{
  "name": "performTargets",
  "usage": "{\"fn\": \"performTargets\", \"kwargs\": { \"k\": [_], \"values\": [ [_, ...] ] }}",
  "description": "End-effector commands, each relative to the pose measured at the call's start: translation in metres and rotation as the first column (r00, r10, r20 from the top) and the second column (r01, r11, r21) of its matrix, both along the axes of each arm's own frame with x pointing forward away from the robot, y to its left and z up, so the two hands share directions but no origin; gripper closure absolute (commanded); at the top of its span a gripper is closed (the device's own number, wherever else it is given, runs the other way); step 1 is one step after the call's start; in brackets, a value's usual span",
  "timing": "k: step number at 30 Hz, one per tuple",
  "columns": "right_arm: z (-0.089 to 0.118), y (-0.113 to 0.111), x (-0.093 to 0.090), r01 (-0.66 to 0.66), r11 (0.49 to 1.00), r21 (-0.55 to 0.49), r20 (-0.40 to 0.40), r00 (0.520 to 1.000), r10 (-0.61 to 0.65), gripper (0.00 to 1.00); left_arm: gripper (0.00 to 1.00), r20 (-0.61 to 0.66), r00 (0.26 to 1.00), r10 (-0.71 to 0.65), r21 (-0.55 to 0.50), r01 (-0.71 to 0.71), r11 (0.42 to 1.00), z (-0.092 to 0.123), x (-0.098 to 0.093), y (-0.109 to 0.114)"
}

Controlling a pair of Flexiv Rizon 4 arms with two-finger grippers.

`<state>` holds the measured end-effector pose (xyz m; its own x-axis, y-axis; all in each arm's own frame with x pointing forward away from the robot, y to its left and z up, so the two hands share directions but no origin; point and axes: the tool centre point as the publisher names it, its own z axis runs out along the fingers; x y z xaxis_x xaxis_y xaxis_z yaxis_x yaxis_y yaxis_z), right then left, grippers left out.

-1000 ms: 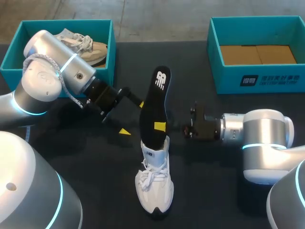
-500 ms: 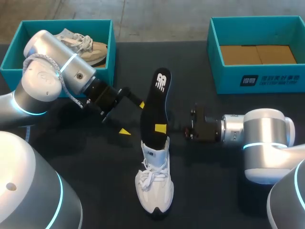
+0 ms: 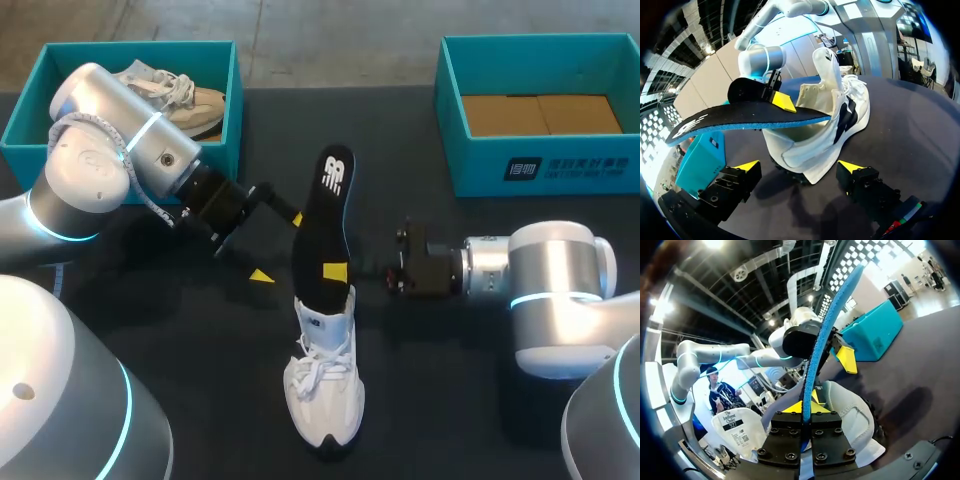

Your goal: Take the shoe out of the shoebox, open the shoe tongue, remove and reinsert the insole, then place the shoe into the shoebox

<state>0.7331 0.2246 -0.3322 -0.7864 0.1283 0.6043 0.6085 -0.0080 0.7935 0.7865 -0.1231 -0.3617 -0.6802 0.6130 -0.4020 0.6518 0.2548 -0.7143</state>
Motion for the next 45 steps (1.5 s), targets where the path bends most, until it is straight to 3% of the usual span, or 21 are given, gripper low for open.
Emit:
{"fn": "performTargets", "kwargs": {
  "k": [1, 45],
  "values": [
    [-0.002, -0.001, -0.003, -0.007, 1.000, -0.002, -0.002, 1.000, 0.007, 1.00, 0.00, 0.000, 1.000, -0.001, 0.000, 0.001, 1.000, -0.001, 0.000, 0.000],
    [-0.022, 0.006, -0.039, -0.066, 0.997, -0.030, 0.001, 0.998, 0.066, 1.00, 0.00, 0.000, 1.000, -0.001, 0.000, 0.001, 1.000, -0.001, 0.000, 0.000]
  ]
}}
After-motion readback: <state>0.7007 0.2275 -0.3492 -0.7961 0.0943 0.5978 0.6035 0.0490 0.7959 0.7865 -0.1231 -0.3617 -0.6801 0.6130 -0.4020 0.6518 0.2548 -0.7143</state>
